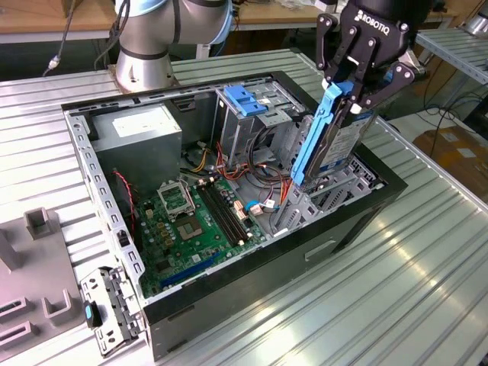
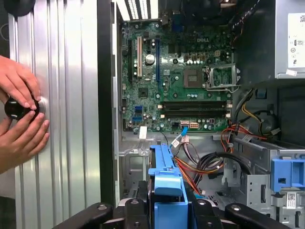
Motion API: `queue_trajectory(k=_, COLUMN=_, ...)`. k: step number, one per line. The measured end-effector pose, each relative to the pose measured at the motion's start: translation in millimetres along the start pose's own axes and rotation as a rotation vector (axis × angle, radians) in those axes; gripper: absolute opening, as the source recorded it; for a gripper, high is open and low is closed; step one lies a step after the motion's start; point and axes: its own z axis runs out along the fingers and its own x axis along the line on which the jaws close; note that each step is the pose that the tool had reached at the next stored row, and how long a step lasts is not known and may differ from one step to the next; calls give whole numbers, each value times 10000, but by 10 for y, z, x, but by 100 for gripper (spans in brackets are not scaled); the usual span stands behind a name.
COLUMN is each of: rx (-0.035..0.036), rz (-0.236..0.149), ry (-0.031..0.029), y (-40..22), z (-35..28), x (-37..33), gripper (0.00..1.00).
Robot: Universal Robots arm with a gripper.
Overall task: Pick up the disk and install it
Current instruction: 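Insert the disk into the insertion slot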
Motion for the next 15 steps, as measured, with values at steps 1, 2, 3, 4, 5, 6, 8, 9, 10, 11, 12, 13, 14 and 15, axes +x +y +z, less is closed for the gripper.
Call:
queue_trajectory(k=1, rx=0, rz=1, ry=1, y=-50, z=18, x=-1, gripper=37)
queue_trajectory(k=2, rx=0, rz=1, ry=3, y=-87, z=40, x=-2, gripper=37)
queue_trajectory(k=3, rx=0, rz=0, ry=2, y=-100, z=55, x=-3, gripper=37)
queue_trajectory(k=4, rx=0, rz=-1, ry=1, y=-103, z=76, x=-4, gripper=37)
queue_trajectory(k=5, rx=0, rz=2, ry=0, y=-102, z=94, x=-2, gripper=37)
queue_trajectory(k=6, rx=0, rz=2, ry=1, y=-102, z=120, x=-1, gripper=37)
queue_trajectory(k=8, rx=0, rz=12, ry=3, y=-108, z=150, x=-3, gripper=37)
queue_trajectory(k=9, rx=-1, rz=34, ry=3, y=-118, z=155, x=-3, gripper=37)
queue_trajectory(k=10, rx=-2, rz=54, ry=3, y=-129, z=159, x=-3, gripper=37)
queue_trajectory(k=11, rx=-3, rz=63, ry=3, y=-136, z=165, x=-4, gripper=37)
queue_trajectory(k=12, rx=-3, rz=65, ry=4, y=-136, z=171, x=-4, gripper=37)
queue_trajectory(k=13, rx=-3, rz=69, ry=0, y=-137, z=182, x=-1, gripper=37)
queue_trajectory(k=14, rx=-3, rz=68, ry=2, y=-138, z=187, x=3, gripper=37)
queue_trajectory(k=15, rx=-3, rz=69, ry=1, y=-139, z=198, x=10, gripper=37)
